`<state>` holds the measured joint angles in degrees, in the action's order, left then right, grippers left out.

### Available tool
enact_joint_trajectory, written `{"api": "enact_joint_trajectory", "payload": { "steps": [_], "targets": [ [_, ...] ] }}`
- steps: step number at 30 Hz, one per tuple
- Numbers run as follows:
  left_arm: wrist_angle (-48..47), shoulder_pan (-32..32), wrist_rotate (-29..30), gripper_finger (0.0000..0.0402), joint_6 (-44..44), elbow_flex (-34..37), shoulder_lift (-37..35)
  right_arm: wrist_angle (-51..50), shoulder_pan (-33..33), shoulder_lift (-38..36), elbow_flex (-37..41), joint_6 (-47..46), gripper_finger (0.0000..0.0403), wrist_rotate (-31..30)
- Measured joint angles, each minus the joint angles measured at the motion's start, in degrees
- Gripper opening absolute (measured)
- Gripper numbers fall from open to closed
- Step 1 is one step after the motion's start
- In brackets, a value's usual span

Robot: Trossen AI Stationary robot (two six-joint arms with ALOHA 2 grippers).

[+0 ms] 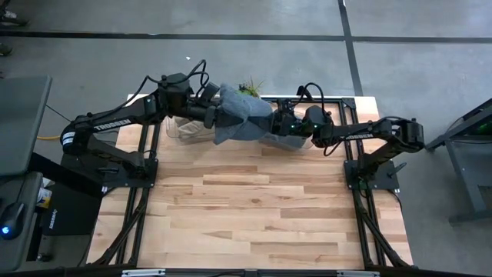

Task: Pick & Place hat
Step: Put the blue cap into the right transparent bin

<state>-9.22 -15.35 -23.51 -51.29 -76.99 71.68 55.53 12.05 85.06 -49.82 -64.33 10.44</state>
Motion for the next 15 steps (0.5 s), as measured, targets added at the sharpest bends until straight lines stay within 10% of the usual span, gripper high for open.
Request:
{"api": "enact_joint_trajectory", "payload": {
  "steps": [15],
  "targets": [
    [0.0,0.0,-0.1,0.0033,0.0,0.0,0.0,-0.4,-0.1,0.0,0.0,1.6,0.0005,0.0]
  ]
}}
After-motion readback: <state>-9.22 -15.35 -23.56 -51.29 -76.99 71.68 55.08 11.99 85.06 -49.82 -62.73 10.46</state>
